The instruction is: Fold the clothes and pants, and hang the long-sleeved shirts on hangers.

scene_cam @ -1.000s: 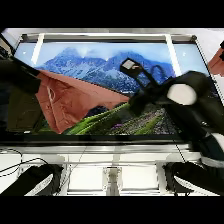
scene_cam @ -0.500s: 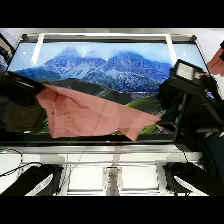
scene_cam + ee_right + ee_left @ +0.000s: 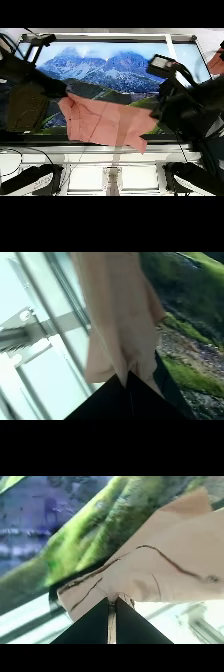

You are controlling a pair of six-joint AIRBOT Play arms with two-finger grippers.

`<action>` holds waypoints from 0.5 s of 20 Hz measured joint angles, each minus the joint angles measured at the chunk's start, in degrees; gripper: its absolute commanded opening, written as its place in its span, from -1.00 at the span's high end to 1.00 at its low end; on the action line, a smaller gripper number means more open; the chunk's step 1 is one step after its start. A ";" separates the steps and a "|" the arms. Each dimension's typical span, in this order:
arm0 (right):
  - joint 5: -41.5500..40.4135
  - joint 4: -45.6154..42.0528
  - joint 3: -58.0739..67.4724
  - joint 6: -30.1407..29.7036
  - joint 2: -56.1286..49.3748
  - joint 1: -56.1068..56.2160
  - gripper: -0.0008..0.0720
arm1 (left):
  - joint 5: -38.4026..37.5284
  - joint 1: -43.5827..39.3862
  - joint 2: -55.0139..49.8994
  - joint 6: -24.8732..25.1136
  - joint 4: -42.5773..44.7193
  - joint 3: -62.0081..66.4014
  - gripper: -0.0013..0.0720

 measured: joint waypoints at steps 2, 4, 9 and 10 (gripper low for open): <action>-4.96 -3.15 -0.13 1.36 -3.72 -2.27 0.97 | 4.20 1.64 -2.82 3.76 0.37 -0.98 0.89; -11.74 -5.53 -0.92 2.58 -7.30 -4.52 0.97 | 10.23 2.21 -4.35 7.21 3.41 -3.10 0.89; -26.21 -9.86 -2.40 3.67 -15.76 -8.22 0.97 | 28.76 2.08 -5.64 11.17 11.80 -11.45 0.90; -28.20 -10.60 -2.47 3.74 -17.38 -8.63 0.97 | 32.57 2.01 -5.79 11.87 12.76 -13.55 0.90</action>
